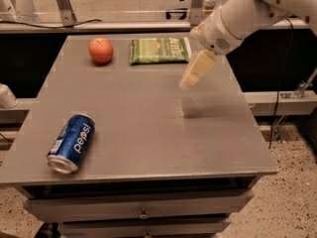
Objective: Move apple near pepsi can
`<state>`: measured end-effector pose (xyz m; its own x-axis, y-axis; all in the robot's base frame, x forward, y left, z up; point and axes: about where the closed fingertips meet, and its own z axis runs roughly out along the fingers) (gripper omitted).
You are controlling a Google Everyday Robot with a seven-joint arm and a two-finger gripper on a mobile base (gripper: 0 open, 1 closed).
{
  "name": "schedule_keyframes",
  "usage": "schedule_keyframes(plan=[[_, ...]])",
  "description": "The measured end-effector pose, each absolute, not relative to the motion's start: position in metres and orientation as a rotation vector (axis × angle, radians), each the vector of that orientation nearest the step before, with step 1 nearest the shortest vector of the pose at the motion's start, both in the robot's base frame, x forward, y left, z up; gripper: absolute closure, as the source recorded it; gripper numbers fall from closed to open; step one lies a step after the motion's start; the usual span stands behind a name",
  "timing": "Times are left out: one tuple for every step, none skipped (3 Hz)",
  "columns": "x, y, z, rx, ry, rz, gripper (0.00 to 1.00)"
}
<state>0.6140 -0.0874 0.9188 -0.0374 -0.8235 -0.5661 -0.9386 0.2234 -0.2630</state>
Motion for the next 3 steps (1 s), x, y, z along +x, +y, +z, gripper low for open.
schedule_keyframes(plan=[[0.6677, -0.0436, 0.9156, -1.546, 1.818, 0.351, 0.0], [0.6677, -0.0436, 0.9156, -1.546, 1.818, 0.351, 0.0], [0.6691, -0.0393, 0.9153, -1.546, 1.793, 0.369, 0.0]])
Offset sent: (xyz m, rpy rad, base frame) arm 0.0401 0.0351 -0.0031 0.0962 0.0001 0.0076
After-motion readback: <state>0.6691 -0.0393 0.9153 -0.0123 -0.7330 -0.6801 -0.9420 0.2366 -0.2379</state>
